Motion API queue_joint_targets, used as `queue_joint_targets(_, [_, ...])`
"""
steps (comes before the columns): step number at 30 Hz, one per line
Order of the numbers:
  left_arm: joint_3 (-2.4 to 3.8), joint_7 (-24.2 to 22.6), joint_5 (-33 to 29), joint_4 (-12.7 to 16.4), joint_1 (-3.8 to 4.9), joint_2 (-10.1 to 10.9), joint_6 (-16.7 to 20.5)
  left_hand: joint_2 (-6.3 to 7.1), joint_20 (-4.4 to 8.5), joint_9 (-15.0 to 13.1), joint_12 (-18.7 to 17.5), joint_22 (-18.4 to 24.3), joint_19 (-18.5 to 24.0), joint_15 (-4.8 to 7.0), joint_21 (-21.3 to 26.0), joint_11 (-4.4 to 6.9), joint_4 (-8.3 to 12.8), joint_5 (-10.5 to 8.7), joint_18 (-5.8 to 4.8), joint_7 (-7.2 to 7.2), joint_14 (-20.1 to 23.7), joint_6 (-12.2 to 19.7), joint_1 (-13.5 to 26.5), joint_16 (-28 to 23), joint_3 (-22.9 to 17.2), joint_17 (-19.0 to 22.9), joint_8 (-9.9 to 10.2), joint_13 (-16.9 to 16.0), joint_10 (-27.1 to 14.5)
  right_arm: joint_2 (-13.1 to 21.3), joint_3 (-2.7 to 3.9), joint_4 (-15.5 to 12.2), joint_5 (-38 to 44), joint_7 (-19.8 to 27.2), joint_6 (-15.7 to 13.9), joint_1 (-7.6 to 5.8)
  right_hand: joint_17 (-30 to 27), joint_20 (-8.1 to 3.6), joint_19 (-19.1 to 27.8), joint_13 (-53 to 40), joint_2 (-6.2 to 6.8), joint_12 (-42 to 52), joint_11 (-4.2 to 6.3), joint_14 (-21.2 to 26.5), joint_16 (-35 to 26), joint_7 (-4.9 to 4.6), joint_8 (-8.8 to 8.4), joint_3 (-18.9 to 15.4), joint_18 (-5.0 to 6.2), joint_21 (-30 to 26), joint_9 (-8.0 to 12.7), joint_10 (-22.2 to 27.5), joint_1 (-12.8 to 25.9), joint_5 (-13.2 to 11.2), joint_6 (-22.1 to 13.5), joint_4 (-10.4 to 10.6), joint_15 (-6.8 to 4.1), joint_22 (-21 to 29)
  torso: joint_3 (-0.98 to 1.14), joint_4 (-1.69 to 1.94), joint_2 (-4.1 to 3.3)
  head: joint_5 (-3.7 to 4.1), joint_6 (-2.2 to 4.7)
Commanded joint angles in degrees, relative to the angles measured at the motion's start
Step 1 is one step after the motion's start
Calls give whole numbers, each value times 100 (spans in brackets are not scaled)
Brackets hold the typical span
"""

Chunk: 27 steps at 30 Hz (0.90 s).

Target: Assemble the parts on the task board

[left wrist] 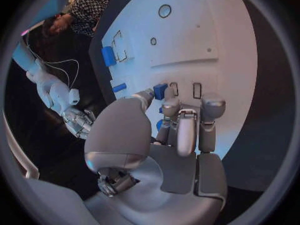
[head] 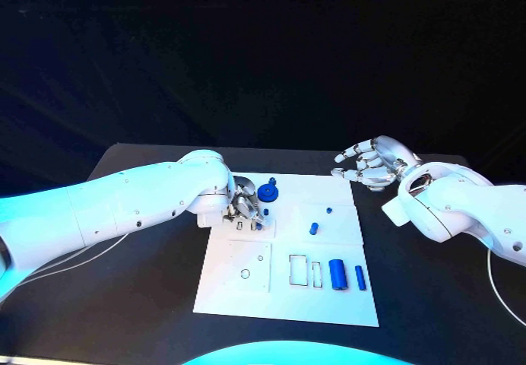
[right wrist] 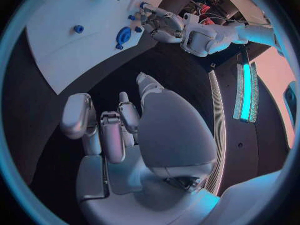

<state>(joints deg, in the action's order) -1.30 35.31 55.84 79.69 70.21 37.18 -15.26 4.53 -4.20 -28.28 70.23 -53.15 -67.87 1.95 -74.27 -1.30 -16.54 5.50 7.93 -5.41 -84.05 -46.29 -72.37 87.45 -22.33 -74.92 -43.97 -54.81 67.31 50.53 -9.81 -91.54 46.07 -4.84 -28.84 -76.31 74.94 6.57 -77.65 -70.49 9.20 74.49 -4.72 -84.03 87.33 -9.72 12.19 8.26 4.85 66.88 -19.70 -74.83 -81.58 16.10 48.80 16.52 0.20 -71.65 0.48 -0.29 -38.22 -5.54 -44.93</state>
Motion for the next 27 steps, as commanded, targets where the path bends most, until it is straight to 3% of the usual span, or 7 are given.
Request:
queue_joint_targets(1, [-9, -47, -103, -13, 0, -16, -86, 30, 42, -128, -2, -27, 45, 74, -46, 64, 48, 34, -65, 61, -345, 41, -369, 27, -627, -861, -107, -8, 11, -7, 2, 4, 35, 16, 100, 4, 780, -11, 28, 7, -19, -23, -2, -413, -30, 11, 18, 28, 71, -37, 9, 41, 39, 7, 14, 1, 29, 9, -2, 3, 2, -4, -11])
queue_joint_targets(2, [-10, -59, -137, -15, 0, -14, -66, 193, 56, -246, -11, -42, 53, 55, -64, 81, 43, 40, -64, 68, -345, 74, -391, 27, -1202, -859, -191, -6, 34, -10, 2, 7, 35, 16, 105, 5, 780, -11, 28, 7, -19, -23, -2, -413, -30, 11, 18, 28, 71, -37, 9, 41, 39, 7, 14, 1, 29, 9, -1, 4, 3, -7, -15])
queue_joint_targets(3, [-10, -72, -173, -17, 0, -11, -41, 358, 59, -374, -22, -60, 56, 70, -81, 74, 168, 39, -70, 85, -343, 111, -373, 25, -1762, -854, -291, -2, 50, -13, 2, 10, 35, 15, 112, 6, 780, -11, 28, 7, -19, -23, -2, -413, -30, 11, 18, 28, 71, -37, 9, 41, 39, 7, 14, 1, 29, 9, -1, 4, 3, -9, -16])
queue_joint_targets(6, [-10, -117, -283, -18, -1, 3, 65, 532, 65, -653, -25, -75, 66, 70, -108, 84, 437, 26, -69, 68, -344, 171, -59, 25, -2576, -851, -497, 3, 109, -23, 2, 21, 35, 12, 132, 8, 767, -12, 38, 9, -26, -24, 0, -409, -36, 13, 28, 41, 76, -61, 10, 42, 40, 6, 21, 1, 27, 24, -2, 4, 5, -15, -38])
queue_joint_targets(13, [-7, -232, -619, 37, -1, 97, 378, 591, 72, -818, 63, -167, 8, 93, -167, 100, 748, 21, -86, 99, -363, 166, 154, 38, -2953, -884, -588, -107, 235, -36, 1, 40, 35, 9, 187, 11, 759, -12, 39, 14, -25, -27, 1, -407, -40, 13, 33, 41, 76, -64, 9, 46, 45, 5, 26, 4, 27, 26, -1, 5, 8, -47, -72])
queue_joint_targets(27, [-6, -230, -612, 238, -3, 362, 596, 702, 105, -944, 79, -321, -111, 138, -250, 155, 950, 42, -113, 152, -416, 84, 414, 77, -3195, -996, -675, -92, 356, -42, 0, 53, 65, 4, 255, 15, 760, -13, 45, 22, -26, -33, 1, -407, -40, 14, 39, 42, 78, -76, 9, 54, 58, 3, 31, 9, 27, 33, 0, 14, 5, -72, -81])
